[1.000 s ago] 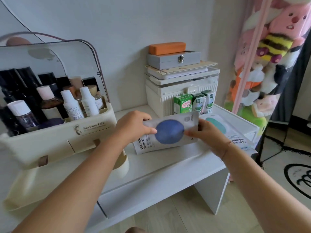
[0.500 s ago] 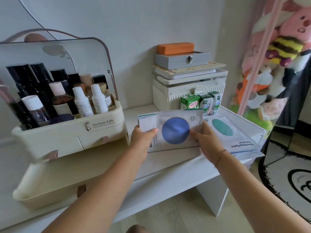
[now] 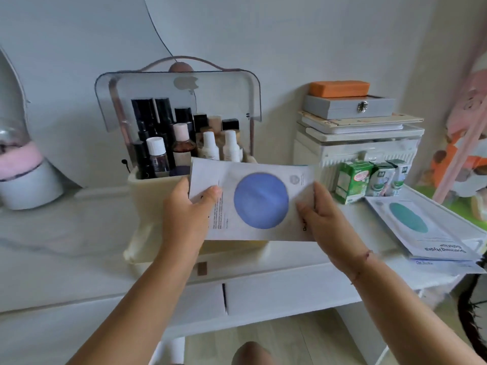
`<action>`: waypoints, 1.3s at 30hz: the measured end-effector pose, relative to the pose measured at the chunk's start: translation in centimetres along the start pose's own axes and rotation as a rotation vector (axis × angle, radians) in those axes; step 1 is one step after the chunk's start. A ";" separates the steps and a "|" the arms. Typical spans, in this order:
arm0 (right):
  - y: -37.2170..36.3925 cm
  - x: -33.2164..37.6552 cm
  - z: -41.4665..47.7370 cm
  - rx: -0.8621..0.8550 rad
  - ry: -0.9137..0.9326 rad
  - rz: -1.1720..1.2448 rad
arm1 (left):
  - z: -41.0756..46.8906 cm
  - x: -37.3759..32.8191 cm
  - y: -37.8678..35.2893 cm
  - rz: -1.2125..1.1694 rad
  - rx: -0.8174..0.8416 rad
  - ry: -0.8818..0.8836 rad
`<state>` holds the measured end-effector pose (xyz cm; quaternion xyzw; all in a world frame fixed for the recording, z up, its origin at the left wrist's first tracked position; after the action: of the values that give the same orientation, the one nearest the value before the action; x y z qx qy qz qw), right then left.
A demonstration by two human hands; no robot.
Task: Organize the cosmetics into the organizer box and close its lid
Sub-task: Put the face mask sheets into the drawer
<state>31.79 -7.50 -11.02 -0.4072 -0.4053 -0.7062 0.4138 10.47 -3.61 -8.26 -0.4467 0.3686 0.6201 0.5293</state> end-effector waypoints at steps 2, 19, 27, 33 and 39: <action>-2.8 0.3 -0.3 0.035 -0.061 0.017 | 0.1 0.9 2.7 0.142 -0.034 -0.021; -6.5 1.1 0.9 0.339 -0.179 -0.605 | 0.6 3.6 9.2 0.434 0.516 0.241; -5.8 0.4 -1.3 0.523 0.268 -1.056 | -1.3 4.8 10.4 0.893 0.328 -0.304; -7.2 -0.8 0.0 0.487 0.318 -1.123 | -0.2 6.3 10.6 0.800 0.337 -0.223; -8.3 -1.7 -1.2 0.351 0.462 -0.998 | -0.8 7.7 10.0 0.870 0.405 -0.377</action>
<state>24.42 -5.44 -14.92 0.0728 -0.5586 -0.8086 0.1697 0.41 -3.56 -15.92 -0.0209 0.5313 0.7687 0.3555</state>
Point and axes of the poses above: each hand's wrist, its own z-axis towards the middle knuckle, its own y-axis out of the back of the hand, x = y × z, the point moved 1 cm from there along z, towards the middle knuckle, and after that the axes turned 5 degrees about -z, right-handed, at the moved point
